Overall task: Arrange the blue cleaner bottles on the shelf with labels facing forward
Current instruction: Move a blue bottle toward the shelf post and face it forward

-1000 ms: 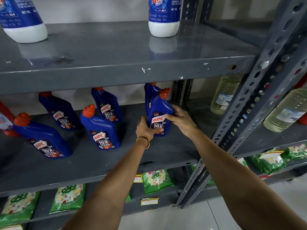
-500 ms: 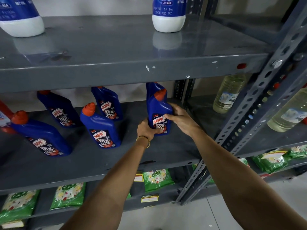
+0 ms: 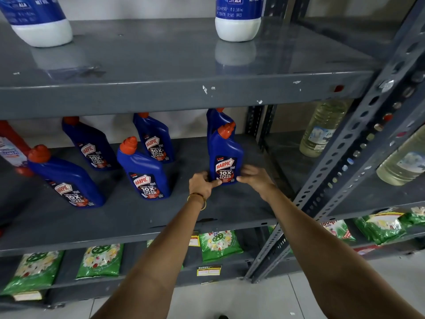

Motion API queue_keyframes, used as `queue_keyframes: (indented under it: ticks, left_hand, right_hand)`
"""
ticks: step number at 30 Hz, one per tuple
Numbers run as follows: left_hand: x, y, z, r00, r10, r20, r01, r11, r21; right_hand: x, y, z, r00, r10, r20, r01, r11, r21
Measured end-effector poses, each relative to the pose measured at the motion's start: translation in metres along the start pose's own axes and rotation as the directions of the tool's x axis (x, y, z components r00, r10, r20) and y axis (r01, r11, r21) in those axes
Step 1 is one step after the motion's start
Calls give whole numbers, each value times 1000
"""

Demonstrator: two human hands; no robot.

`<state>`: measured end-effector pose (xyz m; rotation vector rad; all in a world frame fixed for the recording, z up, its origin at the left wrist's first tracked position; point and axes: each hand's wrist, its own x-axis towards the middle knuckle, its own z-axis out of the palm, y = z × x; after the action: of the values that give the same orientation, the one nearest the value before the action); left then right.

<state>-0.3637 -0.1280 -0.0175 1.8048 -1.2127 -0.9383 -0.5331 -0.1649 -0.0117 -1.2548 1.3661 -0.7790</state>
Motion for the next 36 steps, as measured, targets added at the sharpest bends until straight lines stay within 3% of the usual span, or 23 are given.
queue_keyframes:
  ticks: [16,36]
  left_hand:
    - [-11,2,9,998,-38,-57,38,999,-3]
    - [-89,-16,8,999,-33,-26,34,999,2]
  right_hand:
    - [8,16,17,991,-93,-97,82,990,-117]
    - [-81,44,11,984,-145,-100,128,979,-161]
